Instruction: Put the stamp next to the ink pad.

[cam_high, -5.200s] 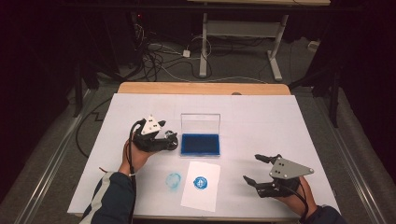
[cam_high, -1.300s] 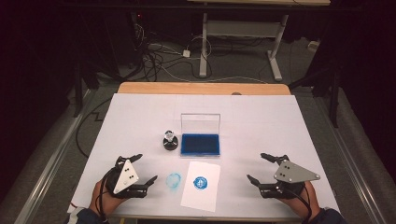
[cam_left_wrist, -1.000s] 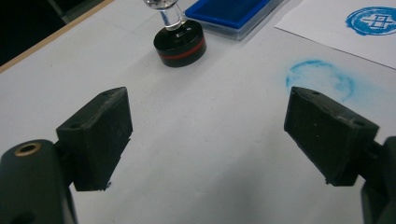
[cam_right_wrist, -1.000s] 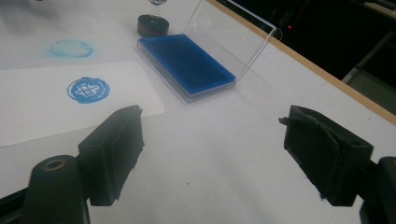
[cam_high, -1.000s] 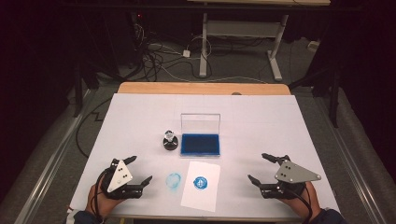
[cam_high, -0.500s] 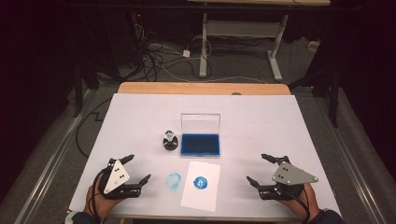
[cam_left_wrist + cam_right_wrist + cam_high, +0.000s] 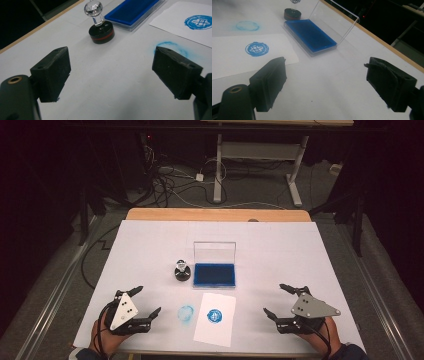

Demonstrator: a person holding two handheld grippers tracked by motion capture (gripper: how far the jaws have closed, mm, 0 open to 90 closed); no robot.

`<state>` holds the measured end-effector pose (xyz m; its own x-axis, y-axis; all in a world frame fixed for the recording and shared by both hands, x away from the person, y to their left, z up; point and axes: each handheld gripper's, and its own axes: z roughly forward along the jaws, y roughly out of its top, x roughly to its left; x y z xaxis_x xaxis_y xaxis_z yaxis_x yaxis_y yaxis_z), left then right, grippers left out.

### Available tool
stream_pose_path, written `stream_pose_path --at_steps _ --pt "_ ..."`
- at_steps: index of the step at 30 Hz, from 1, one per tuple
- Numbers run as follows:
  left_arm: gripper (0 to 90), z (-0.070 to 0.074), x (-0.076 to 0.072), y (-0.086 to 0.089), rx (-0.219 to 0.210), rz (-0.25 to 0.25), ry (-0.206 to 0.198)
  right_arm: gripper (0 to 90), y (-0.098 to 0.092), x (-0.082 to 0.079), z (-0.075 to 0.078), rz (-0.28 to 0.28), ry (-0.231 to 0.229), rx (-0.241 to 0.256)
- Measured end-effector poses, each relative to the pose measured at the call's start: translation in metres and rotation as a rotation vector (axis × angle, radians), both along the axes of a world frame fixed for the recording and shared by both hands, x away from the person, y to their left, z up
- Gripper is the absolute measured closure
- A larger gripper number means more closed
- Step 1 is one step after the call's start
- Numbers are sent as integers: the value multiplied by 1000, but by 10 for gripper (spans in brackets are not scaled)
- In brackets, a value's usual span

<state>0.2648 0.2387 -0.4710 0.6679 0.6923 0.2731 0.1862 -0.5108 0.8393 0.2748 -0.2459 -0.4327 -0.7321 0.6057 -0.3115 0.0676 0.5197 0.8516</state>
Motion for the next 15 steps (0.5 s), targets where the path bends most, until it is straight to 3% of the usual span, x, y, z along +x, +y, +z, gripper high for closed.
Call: stream_pose_path --at_steps 15 --pt "146 -1 4 -2 7 0 16 160 -2 3 -1 -2 3 -1"
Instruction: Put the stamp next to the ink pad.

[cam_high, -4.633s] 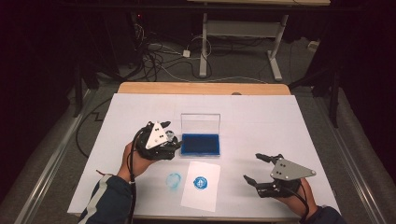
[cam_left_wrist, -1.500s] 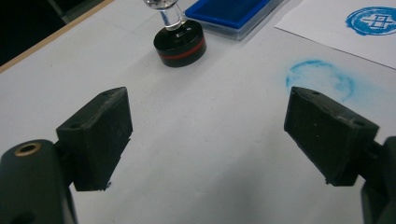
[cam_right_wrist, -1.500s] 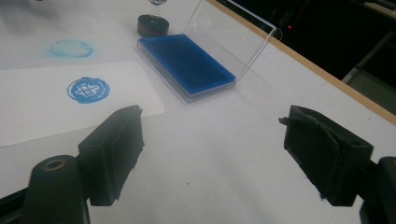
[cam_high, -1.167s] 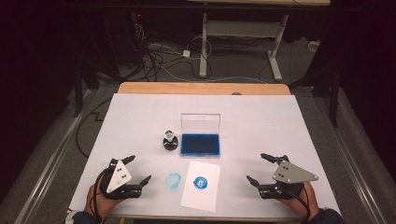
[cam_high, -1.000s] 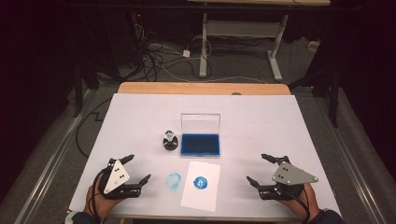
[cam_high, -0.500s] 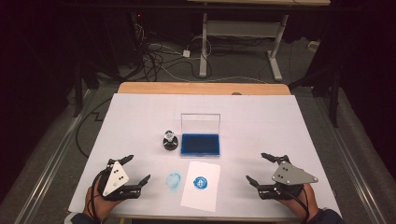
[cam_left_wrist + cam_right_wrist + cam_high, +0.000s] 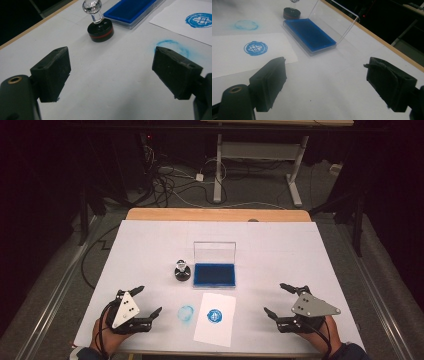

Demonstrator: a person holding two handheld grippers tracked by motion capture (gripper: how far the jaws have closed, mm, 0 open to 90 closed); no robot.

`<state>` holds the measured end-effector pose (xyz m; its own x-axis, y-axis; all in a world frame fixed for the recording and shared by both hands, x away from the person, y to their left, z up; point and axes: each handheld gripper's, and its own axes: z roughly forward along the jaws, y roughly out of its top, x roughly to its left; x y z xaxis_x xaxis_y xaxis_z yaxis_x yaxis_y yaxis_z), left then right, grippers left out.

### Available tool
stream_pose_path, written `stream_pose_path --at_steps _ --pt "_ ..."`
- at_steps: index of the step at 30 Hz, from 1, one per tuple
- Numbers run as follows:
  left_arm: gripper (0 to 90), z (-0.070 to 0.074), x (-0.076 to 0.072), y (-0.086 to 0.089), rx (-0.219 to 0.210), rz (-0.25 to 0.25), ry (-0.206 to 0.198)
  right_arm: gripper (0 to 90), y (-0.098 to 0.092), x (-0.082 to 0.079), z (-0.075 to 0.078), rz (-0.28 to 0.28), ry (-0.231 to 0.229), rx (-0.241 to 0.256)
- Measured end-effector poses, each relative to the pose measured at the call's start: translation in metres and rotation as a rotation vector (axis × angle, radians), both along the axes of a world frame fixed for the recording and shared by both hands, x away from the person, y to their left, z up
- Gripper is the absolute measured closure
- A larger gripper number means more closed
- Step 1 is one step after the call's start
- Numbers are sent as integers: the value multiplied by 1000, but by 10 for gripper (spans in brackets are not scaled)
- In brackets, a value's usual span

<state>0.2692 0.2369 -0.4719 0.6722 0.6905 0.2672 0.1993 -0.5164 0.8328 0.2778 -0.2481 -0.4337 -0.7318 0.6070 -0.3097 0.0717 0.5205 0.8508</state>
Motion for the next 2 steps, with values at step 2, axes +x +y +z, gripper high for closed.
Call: stream_pose_path --at_steps 2 --pt "146 0 1 0 -5 2 3 160 -1 1 0 -3 2 7"
